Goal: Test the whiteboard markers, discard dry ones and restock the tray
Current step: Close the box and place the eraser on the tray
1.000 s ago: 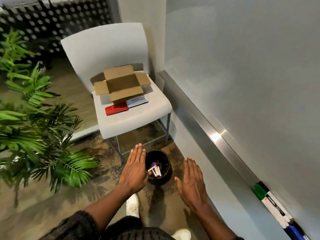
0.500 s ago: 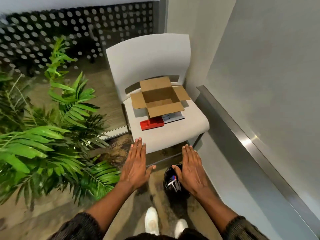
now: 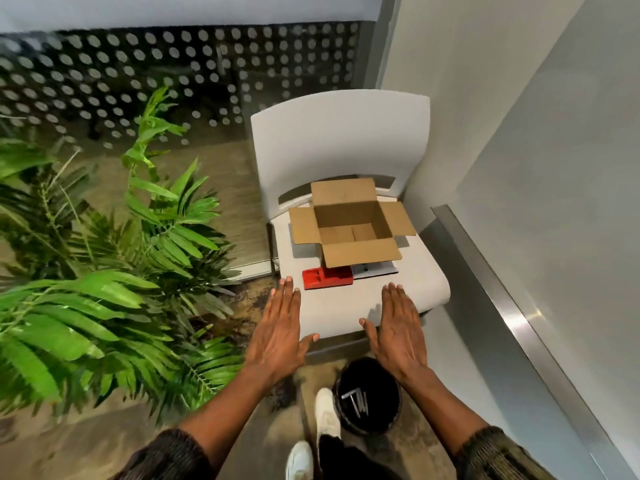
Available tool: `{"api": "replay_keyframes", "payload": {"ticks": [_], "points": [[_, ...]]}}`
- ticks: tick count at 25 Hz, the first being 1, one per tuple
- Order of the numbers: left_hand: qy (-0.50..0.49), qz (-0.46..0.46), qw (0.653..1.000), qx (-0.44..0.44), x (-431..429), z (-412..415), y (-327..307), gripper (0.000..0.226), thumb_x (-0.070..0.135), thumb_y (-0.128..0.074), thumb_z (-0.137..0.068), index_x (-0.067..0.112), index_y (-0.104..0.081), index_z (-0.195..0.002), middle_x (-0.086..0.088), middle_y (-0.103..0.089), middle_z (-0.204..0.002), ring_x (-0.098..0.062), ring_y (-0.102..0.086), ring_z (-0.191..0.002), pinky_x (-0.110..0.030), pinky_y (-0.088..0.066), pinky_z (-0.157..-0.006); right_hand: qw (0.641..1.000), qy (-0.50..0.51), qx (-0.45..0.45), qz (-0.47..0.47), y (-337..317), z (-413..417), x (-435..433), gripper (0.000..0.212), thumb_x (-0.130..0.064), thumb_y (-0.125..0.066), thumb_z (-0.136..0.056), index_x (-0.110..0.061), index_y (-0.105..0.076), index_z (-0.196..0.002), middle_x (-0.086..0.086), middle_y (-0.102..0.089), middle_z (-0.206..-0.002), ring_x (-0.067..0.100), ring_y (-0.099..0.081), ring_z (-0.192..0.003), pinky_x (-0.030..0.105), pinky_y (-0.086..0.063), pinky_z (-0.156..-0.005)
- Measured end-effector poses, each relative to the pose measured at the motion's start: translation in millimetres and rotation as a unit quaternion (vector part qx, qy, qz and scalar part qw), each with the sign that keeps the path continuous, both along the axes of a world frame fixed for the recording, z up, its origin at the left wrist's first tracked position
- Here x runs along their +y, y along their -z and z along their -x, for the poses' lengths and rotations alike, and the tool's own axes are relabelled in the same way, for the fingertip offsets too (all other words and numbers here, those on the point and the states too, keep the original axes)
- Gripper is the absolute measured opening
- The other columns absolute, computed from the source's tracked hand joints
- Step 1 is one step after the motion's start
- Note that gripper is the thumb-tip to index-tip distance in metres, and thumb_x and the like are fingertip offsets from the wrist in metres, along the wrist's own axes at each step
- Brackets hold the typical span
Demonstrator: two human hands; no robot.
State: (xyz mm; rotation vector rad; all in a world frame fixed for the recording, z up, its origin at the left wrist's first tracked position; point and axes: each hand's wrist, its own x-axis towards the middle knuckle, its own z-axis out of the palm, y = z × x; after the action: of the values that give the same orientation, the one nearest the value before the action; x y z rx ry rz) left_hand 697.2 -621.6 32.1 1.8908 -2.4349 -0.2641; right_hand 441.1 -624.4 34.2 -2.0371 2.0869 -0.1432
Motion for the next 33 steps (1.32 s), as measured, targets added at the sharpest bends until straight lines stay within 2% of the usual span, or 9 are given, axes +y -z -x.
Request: {"api": "replay_keyframes", "payload": {"ticks": [2, 8, 13, 22, 24, 26, 28, 30, 33], "points": [[-0.001, -0.006, 1.000, -0.012, -19.0, 4.7, -2.8, 0.102, 0.069, -0.040, -0.105, 0.000, -0.001, -0.169, -0.023, 0.020, -0.175, -0.034, 0.021, -0.163, -0.044, 0.009, -0.134, 1.000, -0.001, 0.001, 0.005, 1.3, 5.0, -21.7, 0.087, -0.066, -0.029, -0.102, -0.009, -0.017, -0.166, 0.014, -0.017, -0.174, 0.030, -0.015, -0.162, 0.038, -0.003, -0.127], [-0.012, 0.022, 0.999, -0.036, -78.1, 17.7, -8.8, 0.102, 0.072, -0.039, -0.103, -0.002, -0.012, -0.169, -0.022, 0.010, -0.177, -0.036, 0.013, -0.165, -0.047, 0.002, -0.135, 0.999, 0.005, -0.019, -0.025, 1.7, 12.8, -87.7, 0.090, -0.071, -0.025, -0.100, -0.016, -0.002, -0.168, 0.006, 0.000, -0.177, 0.026, -0.002, -0.163, 0.036, 0.007, -0.126], [0.007, 0.003, 0.999, -0.042, -111.7, 11.7, -7.0, 0.102, 0.073, -0.034, -0.104, 0.001, -0.004, -0.170, -0.021, 0.018, -0.176, -0.034, 0.018, -0.165, -0.048, 0.002, -0.136, 0.997, 0.028, -0.038, -0.064, 5.1, -2.1, -118.7, 0.088, -0.069, -0.029, -0.103, -0.020, 0.009, -0.167, 0.002, 0.013, -0.176, 0.024, 0.008, -0.163, 0.038, 0.011, -0.127], [0.042, -0.056, 0.997, -0.044, -181.1, -22.3, -3.9, 0.095, 0.067, -0.033, -0.107, 0.008, 0.016, -0.165, -0.017, 0.033, -0.172, -0.031, 0.031, -0.161, -0.044, 0.015, -0.132, 0.997, 0.074, -0.024, -0.025, -10.4, -47.8, -160.0, 0.088, -0.069, -0.022, -0.099, -0.015, -0.009, -0.167, 0.009, -0.008, -0.176, 0.029, -0.007, -0.163, 0.045, -0.009, -0.132], [0.065, -0.052, 0.996, -0.024, -194.9, -34.0, 2.2, 0.096, 0.064, -0.038, -0.108, 0.004, 0.011, -0.165, -0.021, 0.025, -0.174, -0.035, 0.021, -0.164, -0.045, 0.011, -0.134, 0.996, 0.086, -0.016, -0.007, -13.7, -52.7, -167.9, 0.089, -0.069, -0.020, -0.097, -0.013, -0.013, -0.166, 0.011, -0.013, -0.175, 0.031, -0.012, -0.162, 0.045, -0.010, -0.131], [0.076, -0.033, 0.996, 0.017, -207.7, -44.2, 12.4, 0.095, 0.058, -0.051, -0.106, -0.005, -0.014, -0.166, -0.027, -0.002, -0.177, -0.044, -0.006, -0.166, -0.053, -0.007, -0.135, 0.994, 0.104, -0.009, 0.010, -16.7, -51.9, -178.1, 0.086, -0.067, -0.023, -0.099, -0.010, -0.018, -0.165, 0.013, -0.018, -0.174, 0.033, -0.017, -0.161, 0.046, -0.013, -0.129], [0.082, -0.023, 0.995, 0.044, -218.4, -48.7, 23.7, 0.091, 0.061, -0.046, -0.104, -0.010, -0.033, -0.160, -0.031, -0.022, -0.172, -0.048, -0.023, -0.161, -0.059, -0.022, -0.132, 0.991, 0.129, -0.014, 0.013, -18.1, -42.4, -190.5, 0.084, -0.066, -0.028, -0.101, -0.010, -0.021, -0.163, 0.015, -0.022, -0.172, 0.035, -0.020, -0.159, 0.049, -0.017, -0.130], [0.067, -0.049, 0.995, 0.060, -229.7, -46.7, 32.3, 0.096, 0.068, -0.039, -0.102, -0.009, -0.035, -0.160, -0.030, -0.024, -0.172, -0.046, -0.023, -0.162, -0.059, -0.022, -0.132, 0.988, 0.152, -0.016, 0.007, -18.0, -24.3, -206.1, 0.081, -0.063, -0.037, -0.104, -0.009, -0.022, -0.163, 0.016, -0.023, -0.171, 0.036, -0.021, -0.159, 0.050, -0.018, -0.130], [0.003, -0.101, 0.989, 0.104, -245.8, -37.0, 37.6, 0.097, 0.069, -0.047, -0.102, -0.005, -0.031, -0.162, -0.028, -0.025, -0.173, -0.044, -0.023, -0.162, -0.055, -0.021, -0.133, 0.985, 0.169, -0.012, -0.011, -16.5, 3.1, -229.6, 0.079, -0.059, -0.047, -0.104, -0.005, -0.028, -0.159, 0.020, -0.030, -0.168, 0.040, -0.026, -0.156, 0.053, -0.023, -0.128]]}}
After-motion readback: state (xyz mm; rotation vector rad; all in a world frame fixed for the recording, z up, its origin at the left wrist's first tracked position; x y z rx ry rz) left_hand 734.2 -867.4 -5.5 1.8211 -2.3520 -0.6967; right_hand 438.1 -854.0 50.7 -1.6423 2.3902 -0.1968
